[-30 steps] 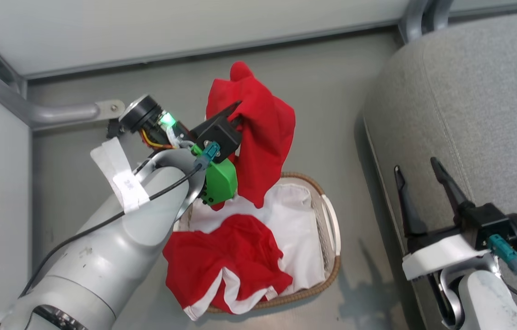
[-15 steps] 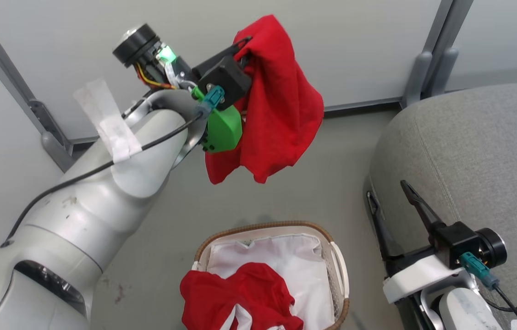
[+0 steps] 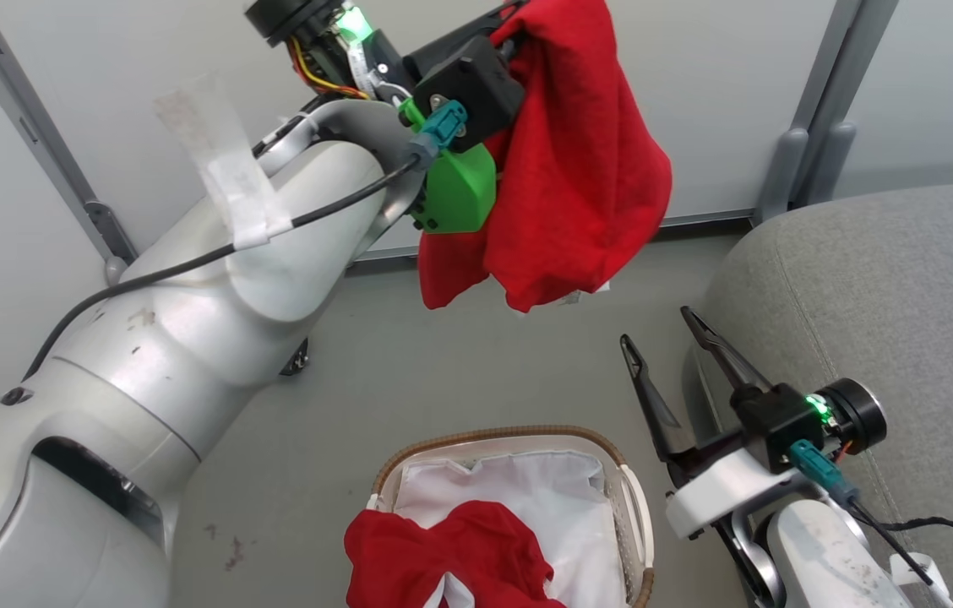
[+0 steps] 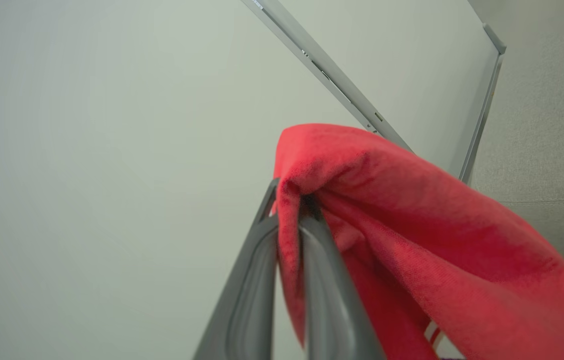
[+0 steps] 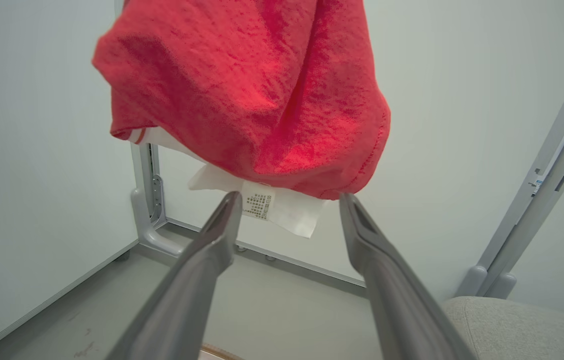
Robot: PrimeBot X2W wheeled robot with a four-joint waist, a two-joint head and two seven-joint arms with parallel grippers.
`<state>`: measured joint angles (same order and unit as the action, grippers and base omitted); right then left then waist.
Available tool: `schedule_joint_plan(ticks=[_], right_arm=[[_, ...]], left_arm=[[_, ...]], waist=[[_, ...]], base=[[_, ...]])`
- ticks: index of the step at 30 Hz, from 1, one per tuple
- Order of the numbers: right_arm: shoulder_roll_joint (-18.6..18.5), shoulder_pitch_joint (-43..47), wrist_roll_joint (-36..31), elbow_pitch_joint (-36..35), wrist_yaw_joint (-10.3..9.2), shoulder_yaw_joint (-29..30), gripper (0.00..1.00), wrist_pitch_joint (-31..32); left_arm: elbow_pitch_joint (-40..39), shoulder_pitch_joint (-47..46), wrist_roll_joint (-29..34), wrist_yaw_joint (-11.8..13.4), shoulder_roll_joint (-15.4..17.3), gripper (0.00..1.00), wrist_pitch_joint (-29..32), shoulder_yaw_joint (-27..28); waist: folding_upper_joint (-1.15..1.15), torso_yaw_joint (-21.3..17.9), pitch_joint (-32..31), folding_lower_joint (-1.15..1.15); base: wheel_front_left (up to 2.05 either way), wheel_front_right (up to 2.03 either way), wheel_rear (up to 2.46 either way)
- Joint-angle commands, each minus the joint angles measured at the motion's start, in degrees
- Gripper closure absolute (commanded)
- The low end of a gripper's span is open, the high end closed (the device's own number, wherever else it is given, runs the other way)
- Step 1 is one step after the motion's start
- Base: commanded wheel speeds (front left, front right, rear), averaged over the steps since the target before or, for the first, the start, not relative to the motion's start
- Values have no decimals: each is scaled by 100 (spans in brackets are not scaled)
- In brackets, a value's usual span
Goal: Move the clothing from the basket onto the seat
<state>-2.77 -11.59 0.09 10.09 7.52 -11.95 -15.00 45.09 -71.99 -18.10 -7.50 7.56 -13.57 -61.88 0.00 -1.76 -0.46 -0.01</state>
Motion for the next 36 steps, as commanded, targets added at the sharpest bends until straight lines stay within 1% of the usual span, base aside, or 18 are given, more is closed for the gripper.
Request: schedule_joint_plan(ticks=[1,6,14,21,27,33,34,36], right_arm=[[-21,-87,-115,71,-6,-51,0,-28],[-24,-342,-392,391,-6,-191,0,-29],[-22,-842,-642,801,-6,-140,0,-29],[-21,-1152,-666,730,-6,-49,0,-28],[-22,-1299,-616,640,-6,-125,0,-29],[-21,-1445,-535,762,-6,-171,0,-28],[-21,-1475,-522,786,-6,-196,14,-28],[-21,-1541,-487,815,-6,-252,51,-28]], left_arm=[[-31,-131,-93,5,-49,100,20,-51],[-179,-213,-269,5,-156,100,85,-265],[-423,-191,-557,5,-242,100,124,-509],[-516,-64,-702,5,-237,100,101,-625],[-538,79,-790,6,-249,100,41,-652],[-561,197,-884,6,-273,100,6,-692],[-566,218,-893,6,-278,100,-2,-697],[-566,254,-918,6,-290,100,-6,-712]], waist=[[0,64,-37,1],[0,197,-95,1],[0,368,-144,1],[0,441,-171,1],[0,464,-191,1],[0,492,-202,1],[0,497,-203,1],[0,504,-204,1]], base=[[0,0,0],[0,0,0],[0,0,0],[0,0,0],[0,0,0],[0,0,0],[0,0,0],[0,0,0]])
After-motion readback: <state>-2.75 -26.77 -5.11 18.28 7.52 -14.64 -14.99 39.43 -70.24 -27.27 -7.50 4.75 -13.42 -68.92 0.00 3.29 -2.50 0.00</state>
